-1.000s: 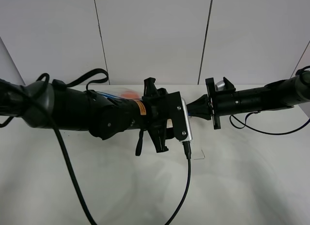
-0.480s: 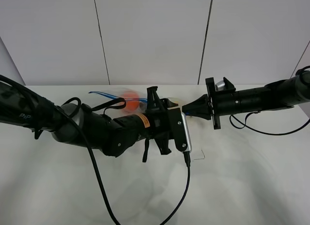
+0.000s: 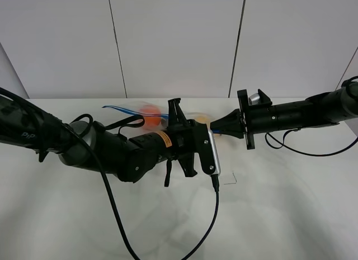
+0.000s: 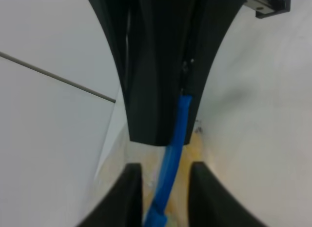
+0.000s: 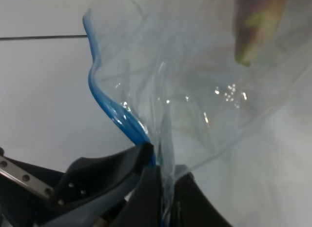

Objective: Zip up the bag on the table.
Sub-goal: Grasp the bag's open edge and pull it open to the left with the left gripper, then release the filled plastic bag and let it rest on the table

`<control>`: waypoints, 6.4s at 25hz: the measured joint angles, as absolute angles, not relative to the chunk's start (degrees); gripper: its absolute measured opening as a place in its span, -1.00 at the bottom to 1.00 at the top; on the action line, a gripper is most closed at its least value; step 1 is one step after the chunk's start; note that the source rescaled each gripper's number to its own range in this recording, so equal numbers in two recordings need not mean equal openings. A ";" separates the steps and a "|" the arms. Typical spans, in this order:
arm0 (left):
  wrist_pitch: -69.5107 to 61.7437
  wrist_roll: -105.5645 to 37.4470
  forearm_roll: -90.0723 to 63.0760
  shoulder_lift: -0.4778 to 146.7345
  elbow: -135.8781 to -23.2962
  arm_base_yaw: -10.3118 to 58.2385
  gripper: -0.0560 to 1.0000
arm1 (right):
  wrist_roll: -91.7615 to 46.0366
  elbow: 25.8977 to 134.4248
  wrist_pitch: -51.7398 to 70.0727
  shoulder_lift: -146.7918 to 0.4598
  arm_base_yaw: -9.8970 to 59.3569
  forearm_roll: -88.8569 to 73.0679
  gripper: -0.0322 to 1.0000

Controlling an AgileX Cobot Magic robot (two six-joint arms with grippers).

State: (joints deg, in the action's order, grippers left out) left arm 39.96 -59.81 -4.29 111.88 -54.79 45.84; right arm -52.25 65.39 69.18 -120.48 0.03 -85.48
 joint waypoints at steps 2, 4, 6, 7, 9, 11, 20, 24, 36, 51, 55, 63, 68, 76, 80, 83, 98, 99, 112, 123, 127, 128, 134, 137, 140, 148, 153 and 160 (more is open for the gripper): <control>40.03 -60.36 -4.33 111.88 -54.79 45.84 -0.68 | -52.25 65.39 69.18 -120.48 0.03 -85.48 -0.94; 40.03 -61.45 -4.33 111.88 -54.79 45.84 -0.79 | -52.25 65.39 69.18 -120.48 0.03 -85.48 -0.94; 40.08 -62.13 -4.33 111.88 -54.79 45.84 -0.83 | -52.23 65.39 69.18 -120.48 0.03 -85.48 -0.94; 40.19 -62.30 -4.40 111.88 -54.79 45.84 -0.84 | -52.23 65.39 69.18 -120.48 0.03 -85.48 -0.94; 40.44 -62.71 -5.30 111.88 -54.79 45.84 -0.88 | -52.23 65.39 69.18 -120.48 0.03 -85.54 -0.94; 41.02 -63.20 -7.15 111.88 -54.79 45.84 -0.89 | -52.23 65.39 69.18 -120.48 0.03 -85.73 -0.94; 43.37 -76.13 -17.45 111.88 -54.79 46.06 -0.89 | -52.03 65.39 69.18 -120.48 0.03 -87.52 -0.94; 43.37 -78.24 -18.01 111.88 -54.79 44.01 -0.89 | -52.03 65.56 68.89 -120.48 0.03 -87.76 -0.94; 43.37 -81.27 -18.46 110.20 -53.35 37.15 -0.89 | -51.94 65.56 68.66 -120.48 0.03 -88.12 -0.94; 44.26 -81.50 -17.25 107.76 -47.04 24.20 -0.89 | -51.83 65.56 69.07 -120.48 0.08 -86.57 -0.94; 44.26 -81.50 -15.31 107.76 -47.04 20.66 -0.89 | -51.82 65.56 69.12 -120.48 0.22 -86.73 -0.94; 44.32 -81.78 -14.94 107.76 -47.04 17.88 -0.89 | -51.82 65.56 69.17 -120.48 0.33 -86.77 -0.94; 44.32 -82.94 -15.00 107.76 -47.04 17.81 -0.89 | -51.82 65.56 69.17 -120.48 0.51 -86.77 -0.94; 45.26 -75.63 -17.36 107.76 -47.00 16.81 -0.20 | -51.82 65.56 69.17 -120.48 0.35 -86.10 -0.94; 45.48 -69.95 -17.75 107.76 -47.00 16.54 0.71 | -51.82 65.56 69.17 -120.48 0.10 -85.90 -0.94; 45.48 -68.05 -17.80 107.76 -46.93 15.45 0.93 | -51.82 65.56 69.17 -120.48 0.08 -85.90 -0.94; 54.15 -39.06 -25.73 107.06 -46.84 7.46 0.99 | -51.37 65.56 69.17 -120.48 0.08 -86.07 -0.94; 53.63 -38.04 -25.89 106.49 -46.84 7.45 0.99 | -51.37 65.56 69.17 -120.48 0.08 -86.20 -0.94; -2.91 -38.27 -26.06 100.26 -58.79 -1.33 0.94 | -51.37 65.56 69.17 -120.48 0.08 -86.74 -0.94; -44.57 -4.12 -3.56 100.26 -78.12 -2.13 0.93 | -51.37 65.56 69.17 -120.48 0.08 -86.74 -0.94; -55.08 0.68 2.19 100.26 -81.43 -2.18 0.93 | -51.37 65.56 69.17 -120.48 0.08 -86.74 -0.94; -57.39 1.06 2.42 100.26 -81.67 -2.18 0.93 | -51.37 65.56 69.17 -120.48 0.08 -86.74 -0.94; -67.48 1.71 2.66 99.68 -81.67 -2.18 0.93 | -51.37 65.56 69.17 -120.48 0.08 -86.74 -0.94; -67.48 2.06 1.58 98.74 -81.61 -2.18 0.92 | -51.37 65.56 69.17 -120.48 0.08 -86.74 -0.94; -67.48 1.07 0.93 96.09 -80.41 -2.18 0.92 | -51.37 65.56 69.17 -120.48 0.08 -86.74 -0.94; -67.48 -3.28 -0.91 81.53 -64.88 -2.18 0.92 | -51.36 65.56 69.17 -120.48 0.08 -86.74 -0.94; -67.48 -3.40 -0.91 71.07 -50.25 -2.18 0.92 | -51.04 65.56 69.17 -120.48 0.08 -86.65 -0.94; -62.09 -3.51 -0.91 55.31 -31.99 -2.18 0.92 | -50.99 65.56 69.17 -120.48 0.08 -85.18 -0.94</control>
